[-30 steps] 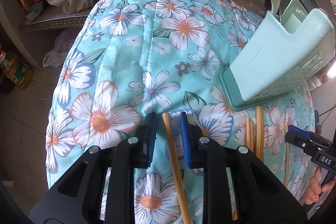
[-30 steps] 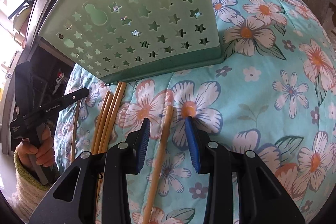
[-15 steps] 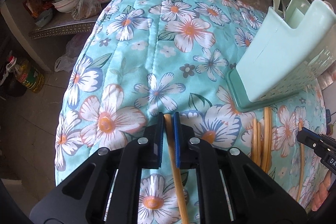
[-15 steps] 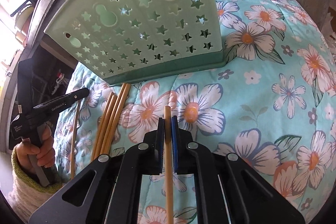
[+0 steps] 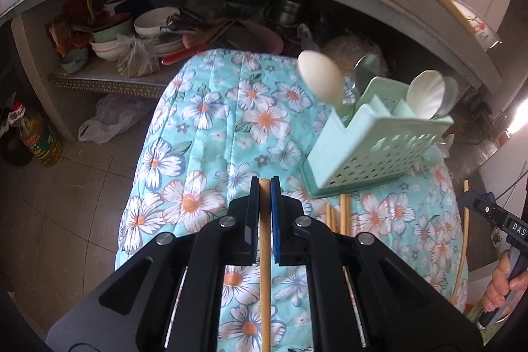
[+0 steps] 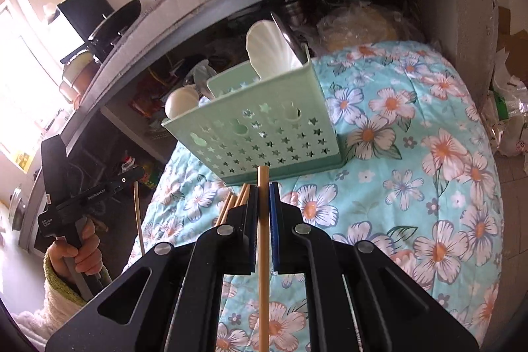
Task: Organize utensils
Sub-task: 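Lift the held chopsticks with both tools up toward the green holder, then drop the chopstick into the green holder with the left tool while the right tool carries its chopstick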
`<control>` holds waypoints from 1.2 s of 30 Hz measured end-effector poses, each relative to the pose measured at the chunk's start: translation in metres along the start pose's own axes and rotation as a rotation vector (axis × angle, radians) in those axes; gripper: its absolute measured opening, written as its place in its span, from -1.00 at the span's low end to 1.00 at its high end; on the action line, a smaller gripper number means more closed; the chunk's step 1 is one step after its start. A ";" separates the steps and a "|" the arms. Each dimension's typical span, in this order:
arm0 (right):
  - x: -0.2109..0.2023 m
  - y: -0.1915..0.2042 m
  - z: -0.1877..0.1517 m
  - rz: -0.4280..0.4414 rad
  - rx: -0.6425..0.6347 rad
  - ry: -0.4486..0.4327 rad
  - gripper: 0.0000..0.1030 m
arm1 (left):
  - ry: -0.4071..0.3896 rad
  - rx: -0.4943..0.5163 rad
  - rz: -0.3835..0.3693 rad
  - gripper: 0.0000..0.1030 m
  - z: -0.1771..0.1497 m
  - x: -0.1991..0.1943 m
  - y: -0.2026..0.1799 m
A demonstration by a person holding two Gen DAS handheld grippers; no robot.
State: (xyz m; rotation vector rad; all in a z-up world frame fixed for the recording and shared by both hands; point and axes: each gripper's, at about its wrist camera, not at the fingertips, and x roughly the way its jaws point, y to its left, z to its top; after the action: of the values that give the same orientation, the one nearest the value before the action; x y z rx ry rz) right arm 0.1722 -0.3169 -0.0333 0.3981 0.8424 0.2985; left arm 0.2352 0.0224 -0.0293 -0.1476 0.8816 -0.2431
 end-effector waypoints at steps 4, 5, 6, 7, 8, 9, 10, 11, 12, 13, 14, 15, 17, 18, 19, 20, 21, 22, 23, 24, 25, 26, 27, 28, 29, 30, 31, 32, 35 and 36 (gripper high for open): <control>-0.034 0.006 0.006 0.013 -0.024 -0.072 -0.86 | -0.069 0.034 -0.051 -0.89 0.011 -0.034 -0.015; -0.042 0.006 0.007 0.015 -0.029 -0.088 -0.86 | -0.086 0.045 -0.060 -0.89 0.013 -0.043 -0.019; -0.050 0.007 0.009 0.017 -0.033 -0.102 -0.86 | -0.106 0.056 -0.068 -0.89 0.014 -0.052 -0.024; -0.055 0.007 0.011 0.017 -0.037 -0.115 -0.86 | -0.122 0.068 -0.075 -0.89 0.016 -0.059 -0.029; -0.061 0.008 0.011 0.017 -0.041 -0.128 -0.86 | -0.138 0.079 -0.082 -0.89 0.018 -0.066 -0.034; -0.065 0.009 0.012 0.017 -0.043 -0.140 -0.86 | -0.153 0.091 -0.090 -0.89 0.020 -0.073 -0.039; -0.068 0.010 0.012 0.019 -0.044 -0.149 -0.86 | -0.168 0.104 -0.097 -0.89 0.022 -0.079 -0.044; -0.073 0.010 0.012 0.023 -0.044 -0.158 -0.86 | -0.185 0.117 -0.099 -0.89 0.025 -0.086 -0.049; -0.076 0.011 0.013 0.025 -0.046 -0.166 -0.86 | -0.204 0.128 -0.100 -0.89 0.028 -0.092 -0.053; -0.078 0.011 0.013 0.026 -0.046 -0.173 -0.86 | -0.226 0.138 -0.100 -0.89 0.033 -0.098 -0.058; -0.080 0.011 0.013 0.030 -0.044 -0.179 -0.86 | -0.248 0.144 -0.099 -0.89 0.037 -0.104 -0.062; -0.082 0.010 0.013 0.035 -0.041 -0.183 -0.87 | -0.268 0.148 -0.099 -0.89 0.043 -0.108 -0.067; -0.084 0.009 0.012 0.041 -0.037 -0.190 -0.87 | -0.303 0.151 -0.107 -0.89 0.054 -0.116 -0.075; -0.085 0.008 0.011 0.045 -0.034 -0.192 -0.87 | -0.323 0.153 -0.110 -0.89 0.060 -0.120 -0.079; -0.086 0.007 0.010 0.049 -0.031 -0.193 -0.86 | -0.345 0.157 -0.114 -0.89 0.065 -0.123 -0.084; -0.087 0.007 0.010 0.051 -0.029 -0.195 -0.86 | -0.366 0.159 -0.118 -0.89 0.071 -0.126 -0.087; -0.088 0.006 0.009 0.053 -0.028 -0.197 -0.86 | -0.389 0.154 -0.123 -0.89 0.078 -0.128 -0.091; -0.088 0.004 0.009 0.056 -0.025 -0.198 -0.86 | -0.406 0.149 -0.131 -0.89 0.085 -0.130 -0.094; -0.089 0.003 0.009 0.059 -0.022 -0.199 -0.86 | -0.423 0.142 -0.139 -0.89 0.091 -0.131 -0.097; -0.089 0.002 0.009 0.062 -0.019 -0.201 -0.86 | -0.442 0.134 -0.149 -0.89 0.098 -0.133 -0.100; -0.089 0.001 0.009 0.064 -0.016 -0.203 -0.87 | -0.458 0.128 -0.158 -0.89 0.104 -0.133 -0.102; -0.090 -0.001 0.009 0.068 -0.012 -0.204 -0.87 | -0.472 0.119 -0.162 -0.89 0.110 -0.133 -0.104; -0.090 -0.003 0.009 0.071 -0.009 -0.206 -0.86 | -0.483 0.111 -0.166 -0.89 0.116 -0.133 -0.107; -0.090 -0.004 0.010 0.073 -0.007 -0.206 -0.86 | -0.496 0.106 -0.168 -0.89 0.121 -0.131 -0.110; -0.090 -0.005 0.010 0.074 -0.005 -0.207 -0.87 | -0.512 0.102 -0.167 -0.89 0.126 -0.129 -0.113; -0.089 -0.007 0.010 0.075 -0.004 -0.205 -0.86 | -0.527 0.101 -0.164 -0.89 0.130 -0.126 -0.116; -0.088 -0.009 0.011 0.077 -0.002 -0.204 -0.86 | -0.537 0.099 -0.161 -0.89 0.134 -0.123 -0.118; -0.087 -0.010 0.012 0.078 0.001 -0.202 -0.86 | -0.541 0.096 -0.161 -0.89 0.139 -0.118 -0.120; -0.083 -0.015 0.014 0.079 0.012 -0.195 -0.86 | -0.527 0.079 -0.180 -0.89 0.150 -0.098 -0.125; -0.082 -0.017 0.014 0.078 0.016 -0.193 -0.86 | -0.516 0.075 -0.186 -0.89 0.153 -0.092 -0.126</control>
State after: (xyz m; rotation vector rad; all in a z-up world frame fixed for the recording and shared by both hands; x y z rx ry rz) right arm 0.1328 -0.3687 0.0212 0.4677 0.6416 0.3207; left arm 0.2791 -0.0695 0.1634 -0.2113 0.3447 -0.3897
